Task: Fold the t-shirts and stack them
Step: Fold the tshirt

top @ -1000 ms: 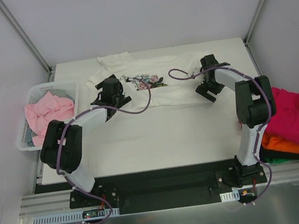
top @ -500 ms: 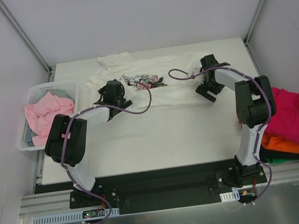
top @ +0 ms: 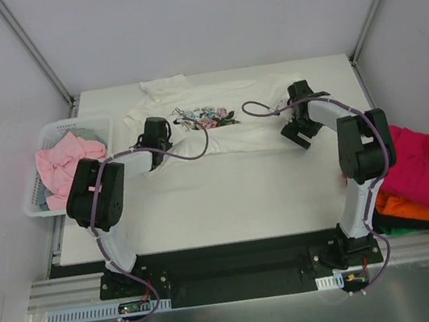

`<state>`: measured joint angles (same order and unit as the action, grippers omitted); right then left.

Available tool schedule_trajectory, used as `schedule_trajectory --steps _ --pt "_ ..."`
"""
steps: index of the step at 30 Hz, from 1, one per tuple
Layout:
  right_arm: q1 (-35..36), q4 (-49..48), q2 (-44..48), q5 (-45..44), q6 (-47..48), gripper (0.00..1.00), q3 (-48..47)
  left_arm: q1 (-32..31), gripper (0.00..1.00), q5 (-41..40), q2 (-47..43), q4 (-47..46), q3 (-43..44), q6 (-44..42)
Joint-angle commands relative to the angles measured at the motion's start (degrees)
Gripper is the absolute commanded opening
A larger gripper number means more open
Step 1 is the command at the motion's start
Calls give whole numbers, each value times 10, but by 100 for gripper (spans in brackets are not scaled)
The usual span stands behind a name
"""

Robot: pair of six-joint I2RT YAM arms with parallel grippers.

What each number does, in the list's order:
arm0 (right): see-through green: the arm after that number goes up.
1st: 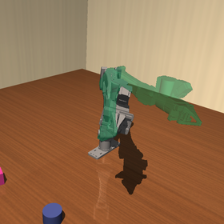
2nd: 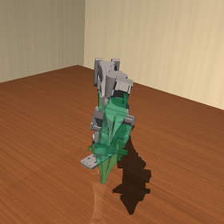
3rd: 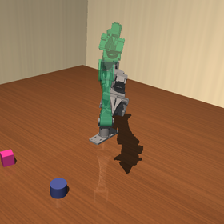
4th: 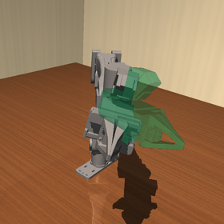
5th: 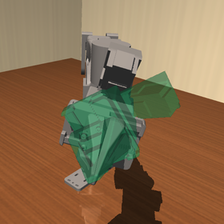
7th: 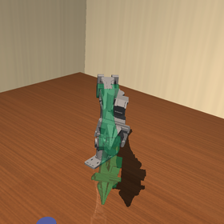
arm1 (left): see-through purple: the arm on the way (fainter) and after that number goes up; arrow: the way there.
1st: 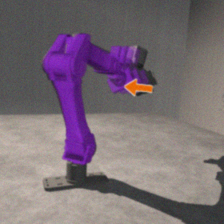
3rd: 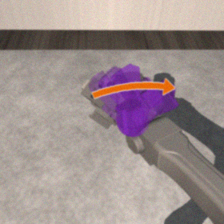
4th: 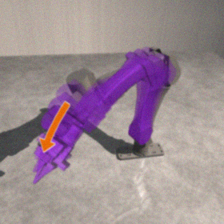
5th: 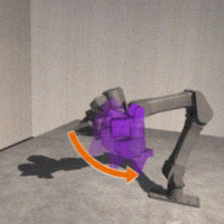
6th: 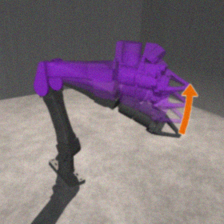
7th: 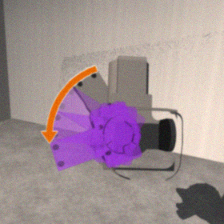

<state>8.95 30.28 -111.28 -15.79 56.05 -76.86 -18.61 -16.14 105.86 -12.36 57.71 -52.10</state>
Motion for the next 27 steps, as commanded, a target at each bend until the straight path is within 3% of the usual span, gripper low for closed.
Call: schedule_trajectory --steps 1,7,19,27 --pt "3 7 9 0 -4 97 -7 2 0 16 -7 1 11 7" --pt "5 9 5 0 -5 97 -4 6 0 16 -15 1 31 9" --pt "4 8 7 -1 -3 97 -1 36 0 -10 44 -1 130 -30" --pt "2 8 7 -3 0 97 0 50 0 -20 80 -2 152 -47"
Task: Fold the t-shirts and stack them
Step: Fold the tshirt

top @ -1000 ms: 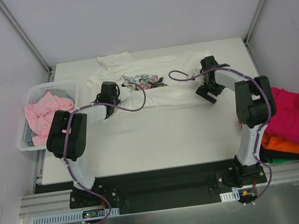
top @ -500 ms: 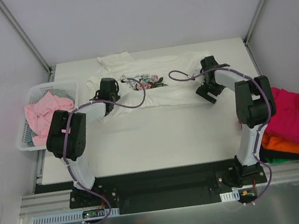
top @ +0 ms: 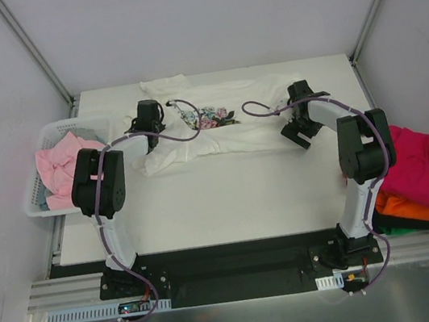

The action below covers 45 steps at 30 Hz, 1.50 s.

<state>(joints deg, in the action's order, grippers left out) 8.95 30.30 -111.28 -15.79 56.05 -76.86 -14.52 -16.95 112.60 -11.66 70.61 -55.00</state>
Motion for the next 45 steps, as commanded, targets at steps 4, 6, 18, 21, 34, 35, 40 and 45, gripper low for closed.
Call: schedule_trajectory --steps 4,6,18,21,34,35,40,45 --pt "3 7 7 -2 0 97 0 20 0 -16 19 -13 23 -30" --pt "1 2 9 -4 0 97 0 24 3 -19 18 -13 21 -34" --pt "3 -20 55 -13 -18 97 0 61 79 -29 -13 -51 -23 -42" --pt "4 -19 67 -8 -24 97 0 60 83 -12 -59 -44 -38 -23" --pt "5 -4 34 -6 -74 97 -109 59 93 38 -123 33 0 74" --pt "9 -5 27 -5 -75 97 -112 58 93 44 -122 37 2 86" --pt "12 -10 0 -12 -70 97 -137 49 94 62 -114 42 -7 112" --pt "16 -9 -28 -11 -70 97 -142 24 95 64 -99 45 -24 126"
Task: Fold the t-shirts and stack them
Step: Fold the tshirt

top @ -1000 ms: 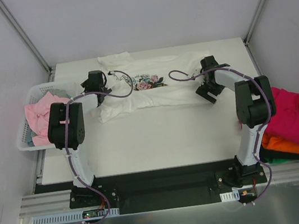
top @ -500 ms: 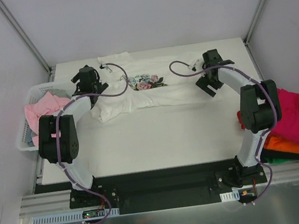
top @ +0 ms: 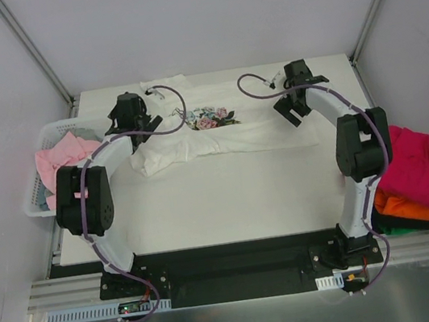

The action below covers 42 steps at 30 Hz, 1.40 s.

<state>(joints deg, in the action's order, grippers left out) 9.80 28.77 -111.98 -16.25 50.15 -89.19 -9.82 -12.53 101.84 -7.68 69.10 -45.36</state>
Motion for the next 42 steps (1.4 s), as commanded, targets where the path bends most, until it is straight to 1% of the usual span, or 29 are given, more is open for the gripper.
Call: schedule_trajectory --steps 1,9,18,24,29,33,42 --pt "8 4 -24 -5 -10 97 -19 -28 95 19 11 6 -12 30" --pt "12 4 -56 -12 2 97 -20 -62 96 19 49 7 -30 39" --pt "16 -5 -63 -16 15 97 2 -70 96 -11 81 7 -67 14" --pt "21 -14 -70 -22 20 97 19 -76 97 -20 75 6 -80 5" --pt "26 -26 -63 -29 30 97 42 -81 98 -43 66 10 -85 -15" --pt "29 -66 -60 -61 56 97 74 -84 98 -56 54 20 -88 -30" --pt "26 -102 -36 -88 87 97 130 -84 98 -75 35 20 -115 -57"
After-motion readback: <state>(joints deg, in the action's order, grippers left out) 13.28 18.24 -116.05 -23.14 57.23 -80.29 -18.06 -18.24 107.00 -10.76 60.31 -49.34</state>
